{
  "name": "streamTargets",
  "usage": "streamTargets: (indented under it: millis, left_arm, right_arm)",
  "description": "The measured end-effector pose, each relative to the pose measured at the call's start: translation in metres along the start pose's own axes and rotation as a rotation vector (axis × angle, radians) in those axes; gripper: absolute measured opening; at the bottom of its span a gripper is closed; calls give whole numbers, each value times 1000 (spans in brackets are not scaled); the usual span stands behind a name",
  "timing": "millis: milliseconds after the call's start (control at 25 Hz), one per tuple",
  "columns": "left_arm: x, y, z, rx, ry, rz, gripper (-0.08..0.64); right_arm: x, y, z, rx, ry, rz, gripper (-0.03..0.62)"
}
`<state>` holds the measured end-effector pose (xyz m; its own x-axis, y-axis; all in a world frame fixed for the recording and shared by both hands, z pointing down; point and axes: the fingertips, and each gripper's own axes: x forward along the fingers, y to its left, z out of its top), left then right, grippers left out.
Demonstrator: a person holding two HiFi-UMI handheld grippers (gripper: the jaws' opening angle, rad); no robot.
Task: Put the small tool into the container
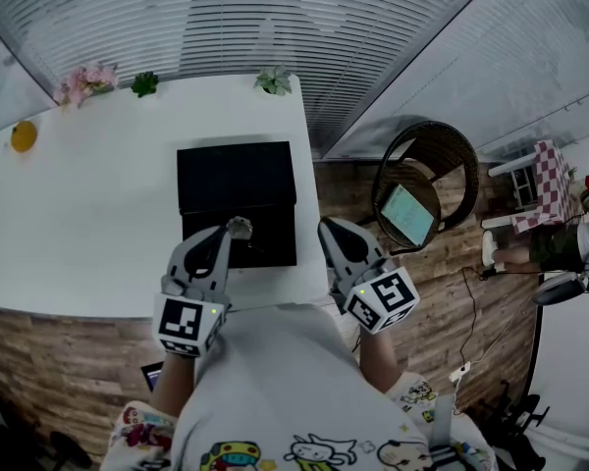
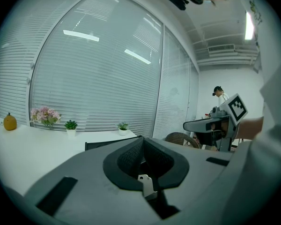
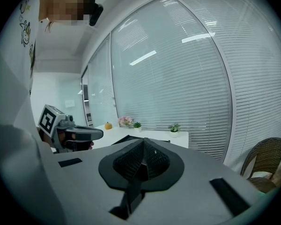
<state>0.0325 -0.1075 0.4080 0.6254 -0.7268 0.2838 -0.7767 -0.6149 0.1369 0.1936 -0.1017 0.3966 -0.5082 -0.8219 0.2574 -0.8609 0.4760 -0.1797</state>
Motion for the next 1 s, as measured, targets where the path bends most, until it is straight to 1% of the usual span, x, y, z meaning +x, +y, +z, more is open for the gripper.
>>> streamTargets:
  millis: [280, 480, 560, 840, 1000]
  left_arm:
    - [-2, 7, 0, 0, -9, 12, 5]
    - [-4, 11, 2, -18, -3, 25, 5]
    - [-5, 13, 1, -9, 0, 23, 5]
    - [-5, 13, 8, -15, -12, 2, 5]
    - [-4, 16, 9, 0, -9, -14, 5]
  right_arm:
    - [0, 1, -1, 2, 0, -7, -1]
    - [-1, 1, -2, 4, -2, -12, 0]
    - [0, 1, -2, 3, -1, -14, 0]
    - [0, 1, -1, 2, 1, -25, 0]
    - [1, 1, 2, -6, -9, -35, 0]
